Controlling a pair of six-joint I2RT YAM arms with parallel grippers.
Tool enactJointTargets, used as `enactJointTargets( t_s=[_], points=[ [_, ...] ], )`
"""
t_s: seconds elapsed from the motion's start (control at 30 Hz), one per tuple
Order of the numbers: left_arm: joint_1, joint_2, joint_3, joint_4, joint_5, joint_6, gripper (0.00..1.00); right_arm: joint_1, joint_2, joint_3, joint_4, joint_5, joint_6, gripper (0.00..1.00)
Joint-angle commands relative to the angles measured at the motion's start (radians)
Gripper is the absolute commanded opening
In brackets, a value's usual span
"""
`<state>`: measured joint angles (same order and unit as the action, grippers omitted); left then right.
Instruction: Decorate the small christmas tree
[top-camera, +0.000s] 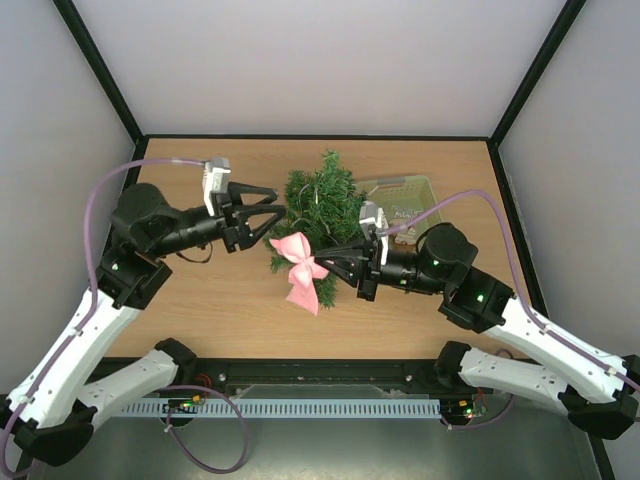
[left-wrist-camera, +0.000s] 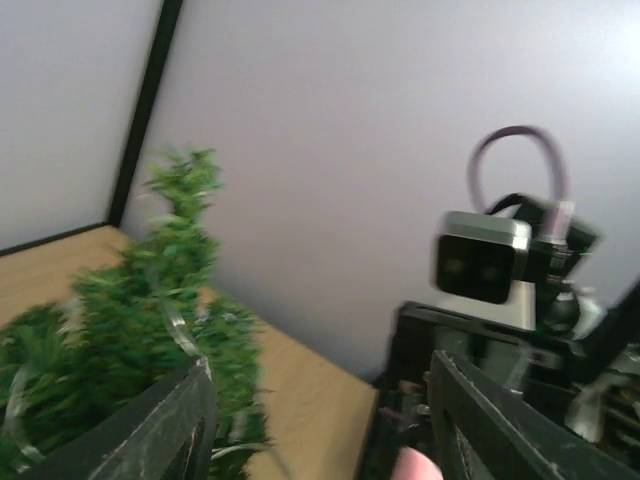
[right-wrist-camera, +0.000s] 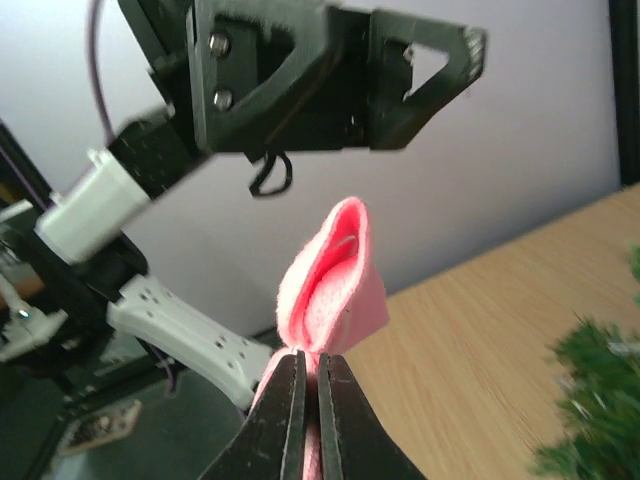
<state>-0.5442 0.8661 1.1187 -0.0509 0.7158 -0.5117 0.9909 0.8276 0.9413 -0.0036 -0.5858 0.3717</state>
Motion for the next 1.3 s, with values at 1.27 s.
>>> enactJointTargets(
  t_s=[1.27],
  points=[
    [-0.034,0.552,0.437,-0.059,0.089,0.336,0.38,0.005,-0.085,0.020,-0.229,-0.029,-0.186,0.02]
  ],
)
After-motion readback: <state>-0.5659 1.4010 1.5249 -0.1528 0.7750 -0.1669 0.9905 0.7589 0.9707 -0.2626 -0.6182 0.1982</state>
